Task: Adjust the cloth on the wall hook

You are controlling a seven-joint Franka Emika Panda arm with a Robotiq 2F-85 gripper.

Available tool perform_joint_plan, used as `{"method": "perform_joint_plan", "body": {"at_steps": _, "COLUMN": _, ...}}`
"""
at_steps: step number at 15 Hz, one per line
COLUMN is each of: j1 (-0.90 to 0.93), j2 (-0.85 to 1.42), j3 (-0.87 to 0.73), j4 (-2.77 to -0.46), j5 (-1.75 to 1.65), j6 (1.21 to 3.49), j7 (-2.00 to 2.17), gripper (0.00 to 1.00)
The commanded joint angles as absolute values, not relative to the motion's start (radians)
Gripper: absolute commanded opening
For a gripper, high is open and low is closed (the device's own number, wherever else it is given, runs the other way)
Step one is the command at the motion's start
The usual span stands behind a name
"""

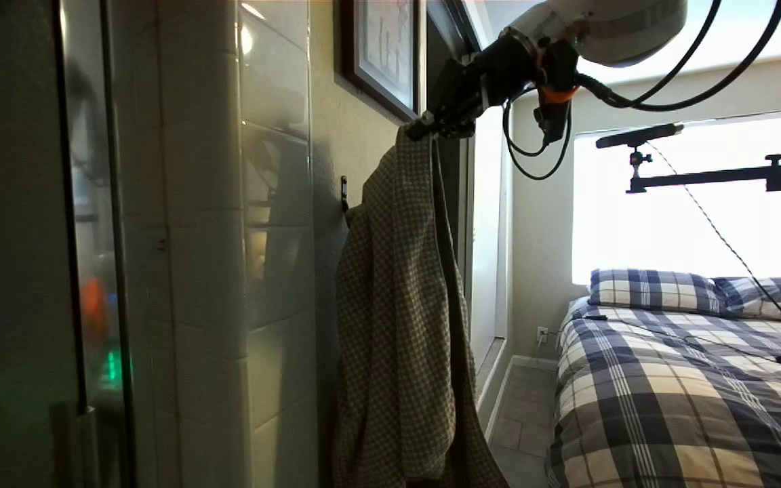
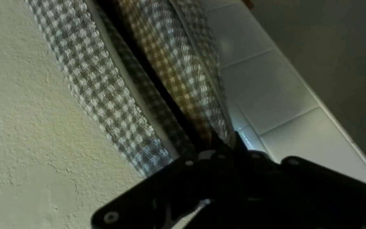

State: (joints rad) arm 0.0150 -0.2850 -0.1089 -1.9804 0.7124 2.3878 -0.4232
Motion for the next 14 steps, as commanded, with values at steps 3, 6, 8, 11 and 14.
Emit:
{"method": "perform_joint_plan", "body": {"at_steps": 3, "j1": 0.047, "j2": -0.181, "j3": -0.137, "j4": -1.877, "j5": 0.699, "j6": 2.41, "j7": -0.683, "gripper": 0.01}}
{"method": "perform_joint_plan", "body": {"at_steps": 6, "j1": 0.026, "j2": -0.14, "j3": -0.125, "j4": -1.836, "j5": 0.641, "j6": 2.419, "j7": -0.781, "gripper": 0.01}}
{"method": "perform_joint_plan", "body": {"at_steps": 8, "j1": 0.022, "j2": -0.132, "j3": -0.118, "j4": -1.817, "j5": 0.599, "j6": 2.426, "j7": -0.824, "gripper": 0.01}}
{"method": "perform_joint_plan", "body": {"at_steps": 11, "j1": 0.023, "j2": -0.125, "j3": -0.113, "j4": -1.794, "j5": 0.551, "j6": 2.445, "j7": -0.864, "gripper": 0.01}}
{"method": "perform_joint_plan", "body": {"at_steps": 14, "j1": 0.023, "j2": -0.113, "j3": -0.113, "j4": -1.764, "j5": 0.508, "j6": 2.449, "j7": -0.906, "gripper": 0.01}}
